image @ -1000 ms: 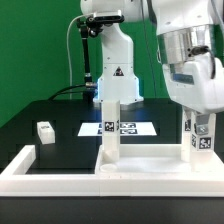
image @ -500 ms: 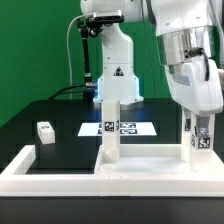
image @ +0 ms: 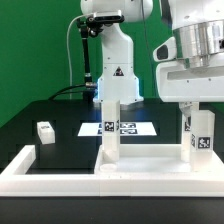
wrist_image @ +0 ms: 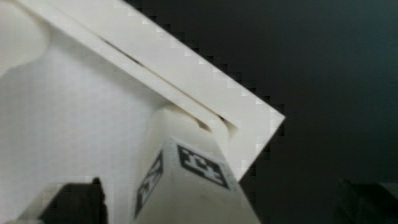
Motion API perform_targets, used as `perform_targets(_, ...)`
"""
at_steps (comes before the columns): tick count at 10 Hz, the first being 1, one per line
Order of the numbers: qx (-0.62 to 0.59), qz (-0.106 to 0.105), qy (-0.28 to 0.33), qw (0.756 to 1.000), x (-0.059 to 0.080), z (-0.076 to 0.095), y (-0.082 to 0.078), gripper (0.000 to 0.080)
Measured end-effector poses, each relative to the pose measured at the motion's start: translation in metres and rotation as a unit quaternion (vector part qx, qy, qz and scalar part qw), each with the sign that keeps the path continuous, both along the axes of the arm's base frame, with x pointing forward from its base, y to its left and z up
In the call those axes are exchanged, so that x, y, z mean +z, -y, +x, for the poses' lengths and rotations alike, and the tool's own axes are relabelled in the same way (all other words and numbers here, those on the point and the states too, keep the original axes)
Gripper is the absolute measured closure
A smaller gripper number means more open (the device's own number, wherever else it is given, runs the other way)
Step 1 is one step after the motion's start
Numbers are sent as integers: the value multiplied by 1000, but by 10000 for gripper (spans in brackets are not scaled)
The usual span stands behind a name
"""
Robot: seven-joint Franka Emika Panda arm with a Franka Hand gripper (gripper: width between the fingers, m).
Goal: Assemble desk
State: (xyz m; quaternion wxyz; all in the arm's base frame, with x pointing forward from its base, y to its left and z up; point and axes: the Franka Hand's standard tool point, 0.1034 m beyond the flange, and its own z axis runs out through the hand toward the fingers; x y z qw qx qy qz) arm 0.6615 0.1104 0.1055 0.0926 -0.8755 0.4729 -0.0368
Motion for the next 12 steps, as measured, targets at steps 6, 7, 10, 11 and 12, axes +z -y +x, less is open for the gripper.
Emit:
perform_targets(6,464,-72,12,883,-2,10,20,150)
perform_targets(7,477,-74,17,875,-3,10,21,150)
perform_targets(10,428,-69,10,901,-4,9,21,350)
perform_targets(11,383,-65,4,922,-4,9,22,511)
perform_targets(12,354,-63,0,933,-4,9,23,509)
